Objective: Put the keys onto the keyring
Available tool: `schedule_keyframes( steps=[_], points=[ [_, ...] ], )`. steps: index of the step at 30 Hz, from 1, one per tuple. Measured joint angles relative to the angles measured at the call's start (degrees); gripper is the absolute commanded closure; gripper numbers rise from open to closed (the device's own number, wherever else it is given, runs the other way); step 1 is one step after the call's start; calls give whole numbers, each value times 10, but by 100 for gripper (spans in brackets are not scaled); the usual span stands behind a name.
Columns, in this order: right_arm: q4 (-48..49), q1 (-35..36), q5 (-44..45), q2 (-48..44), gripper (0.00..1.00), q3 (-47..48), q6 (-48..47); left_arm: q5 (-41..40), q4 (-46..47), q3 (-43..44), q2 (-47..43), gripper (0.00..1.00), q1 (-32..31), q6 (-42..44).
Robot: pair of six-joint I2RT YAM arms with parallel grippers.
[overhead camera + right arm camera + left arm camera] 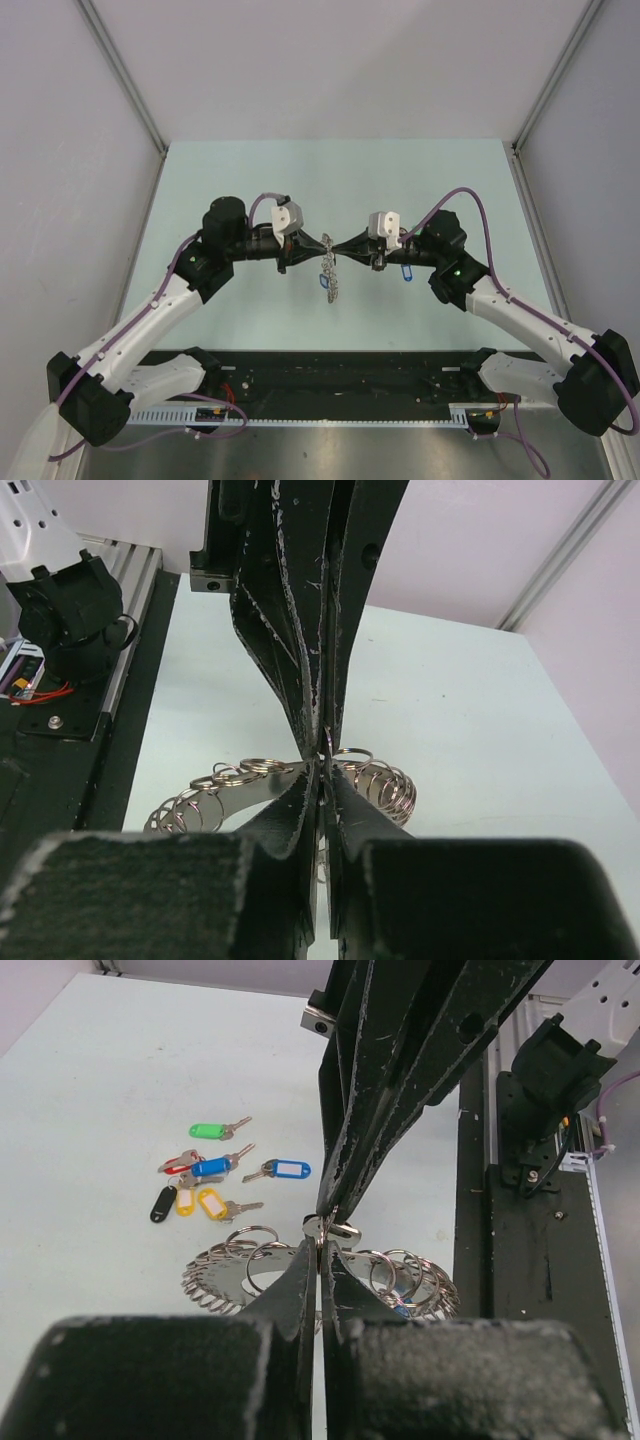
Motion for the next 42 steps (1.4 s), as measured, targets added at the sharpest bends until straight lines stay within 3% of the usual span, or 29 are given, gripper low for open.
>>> schedule_keyframes(
  steps=[3,8,30,32,38,42],
  points=[
    [-4,0,2,0,87,0,-2,0,15,-4,0,100,1,-6],
    [-13,1,5,0,71,0,-3,-1,37,-11,-4,100,2,-12],
    [-35,7,45,-16,68,0,7,-6,83,-24,-16,100,3,-13],
    [-33,7,46,-16,71,0,8,-6,84,-26,-16,99,3,-14],
    [-24,9,48,-16,98,0,16,-11,89,-26,-16,100,3,-21],
    [-25,9,56,-15,100,0,18,-14,98,-33,-20,100,3,-29]
  ],
)
